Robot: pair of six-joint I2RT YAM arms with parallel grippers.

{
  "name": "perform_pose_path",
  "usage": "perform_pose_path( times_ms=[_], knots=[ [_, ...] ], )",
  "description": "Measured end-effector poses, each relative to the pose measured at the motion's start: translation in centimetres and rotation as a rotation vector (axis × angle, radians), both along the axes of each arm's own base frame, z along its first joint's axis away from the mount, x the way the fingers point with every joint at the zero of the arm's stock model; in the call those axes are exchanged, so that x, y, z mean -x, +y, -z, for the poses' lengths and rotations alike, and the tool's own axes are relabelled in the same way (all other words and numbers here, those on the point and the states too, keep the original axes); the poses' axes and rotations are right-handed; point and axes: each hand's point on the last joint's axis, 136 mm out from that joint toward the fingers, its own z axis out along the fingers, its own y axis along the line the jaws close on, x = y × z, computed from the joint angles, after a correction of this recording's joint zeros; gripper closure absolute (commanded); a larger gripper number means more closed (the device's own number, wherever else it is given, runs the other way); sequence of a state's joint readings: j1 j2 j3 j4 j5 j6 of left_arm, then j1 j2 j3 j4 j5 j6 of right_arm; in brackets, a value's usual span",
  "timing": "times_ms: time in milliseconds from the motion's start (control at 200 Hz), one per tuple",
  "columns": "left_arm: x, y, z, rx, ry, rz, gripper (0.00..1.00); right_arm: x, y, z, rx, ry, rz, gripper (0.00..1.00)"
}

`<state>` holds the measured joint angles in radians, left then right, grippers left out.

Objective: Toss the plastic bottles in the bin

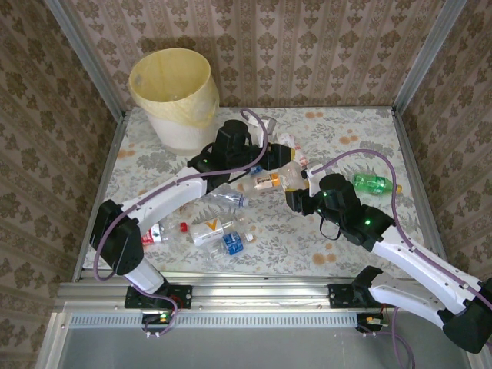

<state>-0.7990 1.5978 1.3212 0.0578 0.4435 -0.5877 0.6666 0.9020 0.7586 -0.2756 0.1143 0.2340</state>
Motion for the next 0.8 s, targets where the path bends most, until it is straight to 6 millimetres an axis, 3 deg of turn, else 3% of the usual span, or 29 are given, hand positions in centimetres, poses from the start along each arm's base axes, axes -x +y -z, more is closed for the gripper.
perform_pose_path(
  times_ms=[135,255,440,540,665,800],
  knots=[
    [0.1,0.0,-0.2,0.006,0.005,0.002,0.74,-0.1,0.0,-0.1,0.0,-0.004,0.004,0.57],
    [0.0,-0.1,-0.3,0.008,0.004,0.004,0.84,-0.1,0.0,-0.1,-0.001,-0.006,0.006,0.49],
    [0.1,-0.1,-0.4,0.005,-0.001,0.01,0.86,-0.1,-0.1,-0.1,0.001,-0.008,0.006,0.15],
    [-0.1,0.2,-0.1,-0.009,-0.005,0.009,0.87,-0.1,-0.2,-0.4,0.002,-0.018,0.004,0.03],
    [-1.0,1.9,-0.6,-0.034,-0.033,-0.026,0.87,0.4,-0.4,-1.5,-0.014,-0.052,-0.005,0.0],
    [-1.7,5.4,-3.7,-0.044,-0.131,-0.101,0.87,1.4,-0.2,-2.7,-0.052,-0.082,-0.049,0.0]
  ],
)
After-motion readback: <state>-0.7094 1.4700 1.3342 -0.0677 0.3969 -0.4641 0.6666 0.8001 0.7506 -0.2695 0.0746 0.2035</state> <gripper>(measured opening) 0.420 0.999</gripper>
